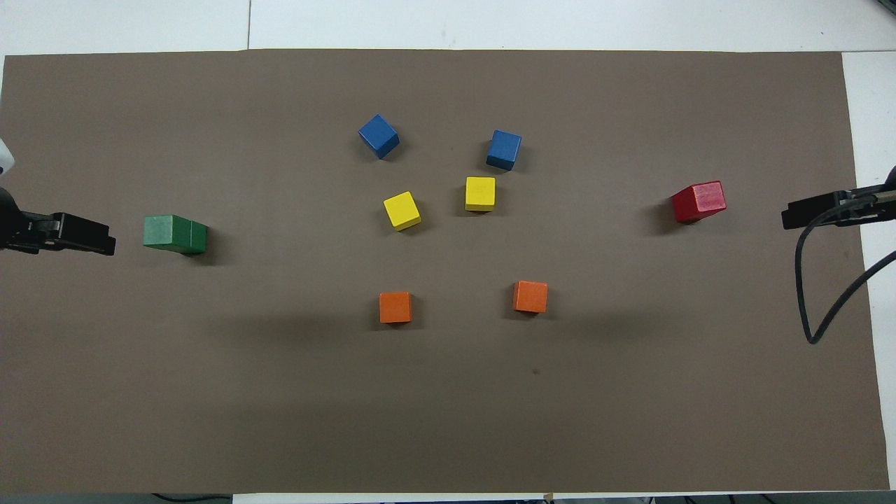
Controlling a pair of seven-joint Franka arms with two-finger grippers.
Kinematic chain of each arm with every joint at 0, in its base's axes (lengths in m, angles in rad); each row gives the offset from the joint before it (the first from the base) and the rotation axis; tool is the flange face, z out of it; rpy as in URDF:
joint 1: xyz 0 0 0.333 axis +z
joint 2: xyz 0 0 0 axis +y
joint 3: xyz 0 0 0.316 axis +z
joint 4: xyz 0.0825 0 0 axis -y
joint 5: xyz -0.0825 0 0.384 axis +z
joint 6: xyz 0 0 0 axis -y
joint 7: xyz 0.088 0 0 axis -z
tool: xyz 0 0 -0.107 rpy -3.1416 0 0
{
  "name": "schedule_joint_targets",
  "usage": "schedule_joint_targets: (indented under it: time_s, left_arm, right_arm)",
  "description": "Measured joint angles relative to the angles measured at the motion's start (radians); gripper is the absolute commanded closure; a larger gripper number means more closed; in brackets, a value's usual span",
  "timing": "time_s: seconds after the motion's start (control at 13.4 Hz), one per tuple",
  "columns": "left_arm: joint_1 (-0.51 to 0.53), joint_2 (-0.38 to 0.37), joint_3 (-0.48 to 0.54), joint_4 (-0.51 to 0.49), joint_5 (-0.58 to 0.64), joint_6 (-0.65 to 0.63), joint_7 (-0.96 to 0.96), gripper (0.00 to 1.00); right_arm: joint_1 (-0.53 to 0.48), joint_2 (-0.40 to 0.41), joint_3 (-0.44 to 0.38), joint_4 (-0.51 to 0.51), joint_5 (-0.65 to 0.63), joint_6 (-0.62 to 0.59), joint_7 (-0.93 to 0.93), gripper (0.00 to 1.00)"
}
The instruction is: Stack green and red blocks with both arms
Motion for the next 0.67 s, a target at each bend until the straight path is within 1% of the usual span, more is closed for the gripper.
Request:
schedule_joint_targets:
  time_s: [0.67]
  left_arm:
    - [0.001, 0.0, 0.002, 0.0, 0.001, 0.002, 0.0, 0.0]
  right_arm:
    - [-0.004, 0.0, -0.003, 0.016, -0.001, -0.023, 0.03, 0.0]
